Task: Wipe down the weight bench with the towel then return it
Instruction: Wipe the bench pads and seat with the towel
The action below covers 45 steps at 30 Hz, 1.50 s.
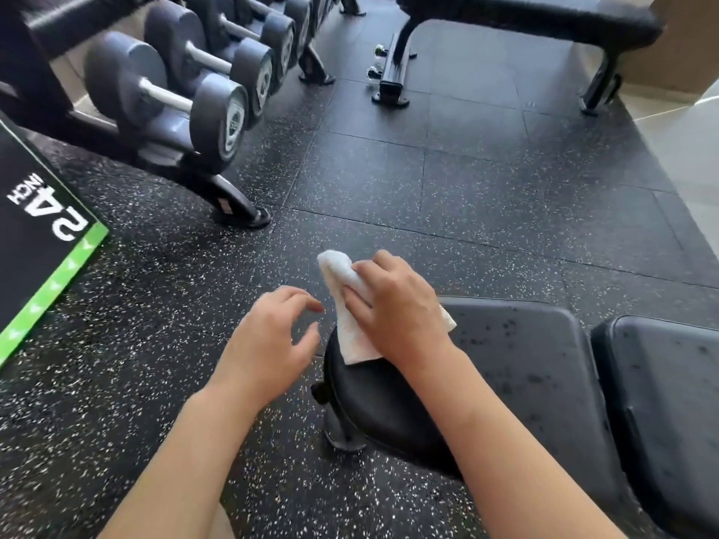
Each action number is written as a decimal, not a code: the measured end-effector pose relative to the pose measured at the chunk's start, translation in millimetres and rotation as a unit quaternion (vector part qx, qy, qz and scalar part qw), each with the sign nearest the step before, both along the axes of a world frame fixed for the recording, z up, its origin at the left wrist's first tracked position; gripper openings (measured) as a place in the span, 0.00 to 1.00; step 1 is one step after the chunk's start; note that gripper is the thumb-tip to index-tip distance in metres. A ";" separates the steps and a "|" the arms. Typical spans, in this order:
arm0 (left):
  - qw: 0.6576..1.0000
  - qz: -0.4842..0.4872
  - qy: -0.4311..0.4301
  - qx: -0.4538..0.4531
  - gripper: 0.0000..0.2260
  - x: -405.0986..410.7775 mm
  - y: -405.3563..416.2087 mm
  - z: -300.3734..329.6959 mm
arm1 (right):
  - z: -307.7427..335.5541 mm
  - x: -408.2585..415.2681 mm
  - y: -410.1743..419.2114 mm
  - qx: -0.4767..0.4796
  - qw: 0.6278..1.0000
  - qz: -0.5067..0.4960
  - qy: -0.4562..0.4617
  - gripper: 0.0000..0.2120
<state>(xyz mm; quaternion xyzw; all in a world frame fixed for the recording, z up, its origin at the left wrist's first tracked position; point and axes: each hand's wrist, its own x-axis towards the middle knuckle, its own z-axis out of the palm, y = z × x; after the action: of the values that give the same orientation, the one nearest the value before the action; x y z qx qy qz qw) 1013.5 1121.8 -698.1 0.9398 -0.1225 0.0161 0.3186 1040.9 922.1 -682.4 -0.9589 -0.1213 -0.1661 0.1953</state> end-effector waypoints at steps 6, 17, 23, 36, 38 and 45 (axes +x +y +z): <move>0.999 0.025 0.011 -0.027 0.06 0.3 0.2 5.7 | -5.0 -57.0 19.0 -0.035 0.999 -0.024 0.031 0.13; 0.995 0.030 -0.011 -0.095 0.11 11.4 -15.3 6.9 | -9.7 -54.1 -7.1 -0.017 1.000 0.004 -0.009 0.13; 0.996 0.042 0.012 -0.081 0.11 -0.1 -1.5 10.7 | -7.6 35.1 -6.5 -0.055 0.988 -0.083 0.118 0.17; 0.992 -0.053 0.094 -0.072 0.10 2.5 0.5 3.5 | -7.2 -110.1 -23.9 -0.032 0.999 0.028 -0.015 0.09; 0.989 -0.058 0.115 -0.070 0.09 1.2 -2.2 4.3 | -7.5 -71.4 -22.6 -0.040 0.999 -0.026 -0.007 0.10; 0.985 -0.043 0.137 -0.096 0.09 -0.8 -0.4 2.6 | -6.4 18.4 -6.3 -0.060 0.990 -0.107 0.075 0.17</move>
<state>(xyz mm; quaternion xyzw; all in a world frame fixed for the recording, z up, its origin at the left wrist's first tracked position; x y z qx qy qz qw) 1012.7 1121.4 -695.4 0.8921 -0.1162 -0.1147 0.4213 1059.3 915.8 -688.9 -0.9861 -0.0128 -0.1057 0.1273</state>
